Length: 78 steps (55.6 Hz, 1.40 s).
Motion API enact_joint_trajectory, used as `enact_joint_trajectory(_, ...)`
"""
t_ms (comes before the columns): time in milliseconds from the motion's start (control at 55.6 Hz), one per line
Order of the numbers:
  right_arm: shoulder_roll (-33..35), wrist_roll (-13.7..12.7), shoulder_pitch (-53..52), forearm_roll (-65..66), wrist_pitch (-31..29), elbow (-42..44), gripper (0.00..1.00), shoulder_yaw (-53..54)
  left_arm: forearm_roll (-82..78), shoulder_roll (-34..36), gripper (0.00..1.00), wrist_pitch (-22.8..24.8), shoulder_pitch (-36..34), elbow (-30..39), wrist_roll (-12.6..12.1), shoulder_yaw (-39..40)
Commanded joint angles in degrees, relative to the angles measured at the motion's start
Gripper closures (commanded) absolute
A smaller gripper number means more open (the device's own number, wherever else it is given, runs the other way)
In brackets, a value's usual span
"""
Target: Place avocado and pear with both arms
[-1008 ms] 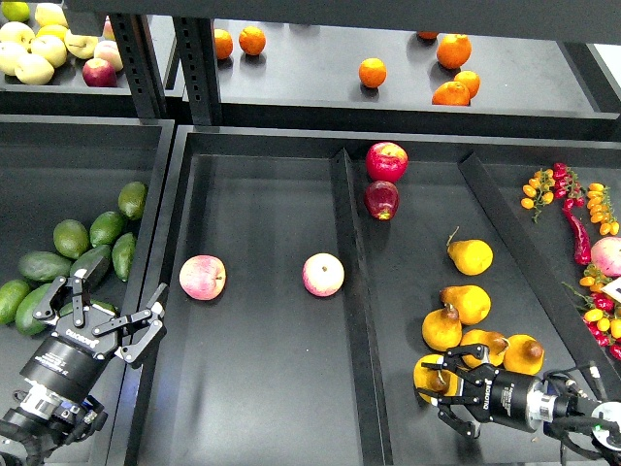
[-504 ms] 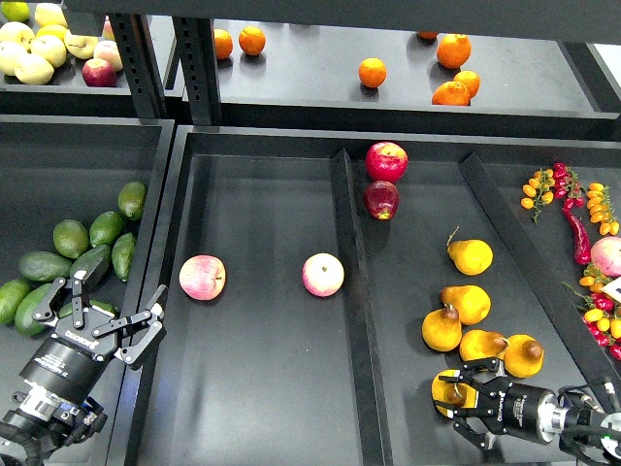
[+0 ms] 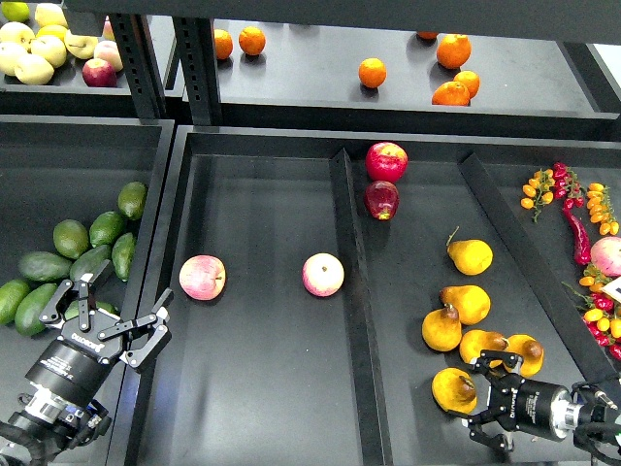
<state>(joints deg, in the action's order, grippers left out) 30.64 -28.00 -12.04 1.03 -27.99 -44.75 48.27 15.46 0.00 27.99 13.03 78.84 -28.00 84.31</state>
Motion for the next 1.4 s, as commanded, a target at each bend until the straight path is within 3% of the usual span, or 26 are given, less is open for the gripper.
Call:
enact_joint_trajectory(0, 3.02, 0.0, 0.09, -0.51, -0.01, -3.49, 0.01, 0.07, 0.01, 0.0, 0.0, 0.01, -0.02, -0.09, 0.0, -0.02)
enact_joint_trajectory(324, 6.45, 0.0, -2.9, -7.36, -0.01, -8.6, 0.01, 3.41, 0.01, 0.0, 0.0, 0.01, 0.07, -0.09, 0.0, -0.11)
enact_joint_trajectory(648, -15.15, 0.0, -5.45, -8.33, -0.01, -4.56, 0.01, 18.79, -0.08, 0.0, 0.0, 0.01, 0.07, -0.27, 0.0, -0.37)
enact_joint_trajectory(990, -27.99, 0.0, -6.24, -8.24, -0.01, -2.8, 0.01, 20.11, -0.08, 0.0, 0.0, 0.01, -0.02, -0.36, 0.0, -0.81)
enact_joint_trajectory(1386, -30.64, 0.0, -2.11, -9.21, -0.01, 0.72, 0.01, 26.79, -0.08, 0.0, 0.0, 0.01, -0.02, -0.27, 0.0, -0.11)
